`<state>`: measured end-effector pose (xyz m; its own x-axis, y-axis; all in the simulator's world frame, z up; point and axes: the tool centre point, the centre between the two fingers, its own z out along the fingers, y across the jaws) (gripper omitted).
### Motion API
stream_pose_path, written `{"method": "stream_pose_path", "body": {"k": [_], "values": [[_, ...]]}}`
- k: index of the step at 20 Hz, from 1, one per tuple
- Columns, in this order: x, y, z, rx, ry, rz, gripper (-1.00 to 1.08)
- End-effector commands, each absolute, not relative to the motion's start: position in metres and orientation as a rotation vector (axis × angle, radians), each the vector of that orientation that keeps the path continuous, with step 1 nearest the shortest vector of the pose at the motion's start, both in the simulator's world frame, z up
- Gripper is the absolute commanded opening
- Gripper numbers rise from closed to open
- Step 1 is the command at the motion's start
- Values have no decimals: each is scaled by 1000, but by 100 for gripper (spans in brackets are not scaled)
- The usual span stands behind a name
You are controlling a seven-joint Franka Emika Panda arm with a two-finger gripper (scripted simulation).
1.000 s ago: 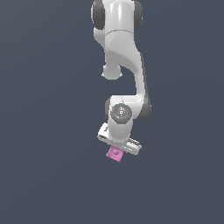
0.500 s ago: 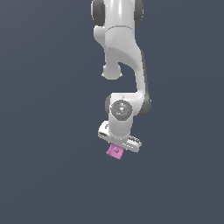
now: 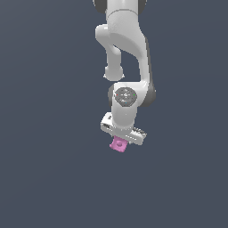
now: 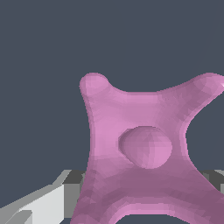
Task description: Pick up the object and move it to a goal position.
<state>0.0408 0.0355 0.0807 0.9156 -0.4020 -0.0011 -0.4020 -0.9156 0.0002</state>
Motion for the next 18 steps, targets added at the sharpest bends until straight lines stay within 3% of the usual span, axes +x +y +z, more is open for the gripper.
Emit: {"method": "stream_pose_path", "body": {"k": [1, 18], "values": [[28, 38, 94, 3075, -645, 0, -100], [-72, 54, 196, 3075, -645, 0, -100]]}}
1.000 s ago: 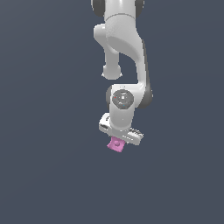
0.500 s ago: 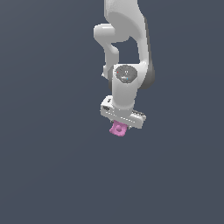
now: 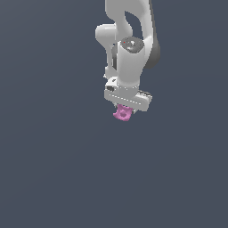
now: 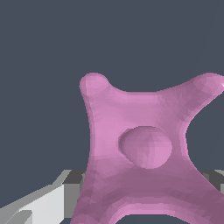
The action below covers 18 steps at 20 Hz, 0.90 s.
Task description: Pick up the object and move it to a goal position.
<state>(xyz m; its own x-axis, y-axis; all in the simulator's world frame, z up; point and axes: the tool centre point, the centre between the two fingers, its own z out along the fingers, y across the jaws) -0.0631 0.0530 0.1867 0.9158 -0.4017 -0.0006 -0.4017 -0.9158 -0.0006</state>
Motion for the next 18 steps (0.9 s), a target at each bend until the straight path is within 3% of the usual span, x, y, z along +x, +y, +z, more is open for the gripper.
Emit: {"method": "stream_pose_path", "body": {"k": [1, 18], "values": [[-78, 55, 202, -3074, 644, 0, -100], [-122, 64, 253, -3075, 645, 0, -100]]}}
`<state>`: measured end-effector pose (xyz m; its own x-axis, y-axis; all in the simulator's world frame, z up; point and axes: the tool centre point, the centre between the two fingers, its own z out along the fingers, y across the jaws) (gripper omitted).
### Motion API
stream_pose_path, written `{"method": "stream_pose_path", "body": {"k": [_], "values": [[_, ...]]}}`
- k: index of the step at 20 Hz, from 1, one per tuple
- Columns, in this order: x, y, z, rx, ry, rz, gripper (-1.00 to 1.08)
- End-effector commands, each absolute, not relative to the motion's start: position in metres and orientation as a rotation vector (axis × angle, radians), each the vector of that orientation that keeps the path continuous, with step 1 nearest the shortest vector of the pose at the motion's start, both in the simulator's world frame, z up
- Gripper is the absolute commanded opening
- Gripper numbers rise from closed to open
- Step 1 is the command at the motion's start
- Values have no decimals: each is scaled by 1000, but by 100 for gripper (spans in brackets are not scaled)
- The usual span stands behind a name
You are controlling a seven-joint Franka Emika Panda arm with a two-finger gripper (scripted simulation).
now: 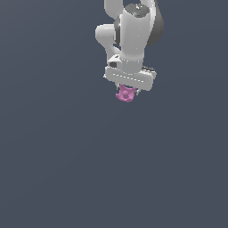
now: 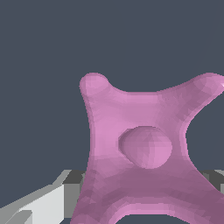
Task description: Pick up the object and move it to a goal position.
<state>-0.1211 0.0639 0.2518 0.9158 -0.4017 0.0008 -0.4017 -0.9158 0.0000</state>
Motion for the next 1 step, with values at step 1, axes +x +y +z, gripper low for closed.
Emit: {"method": "stream_pose_path", "body": {"k": [1], "values": [[-122, 64, 253, 3074, -645, 0, -100]]}}
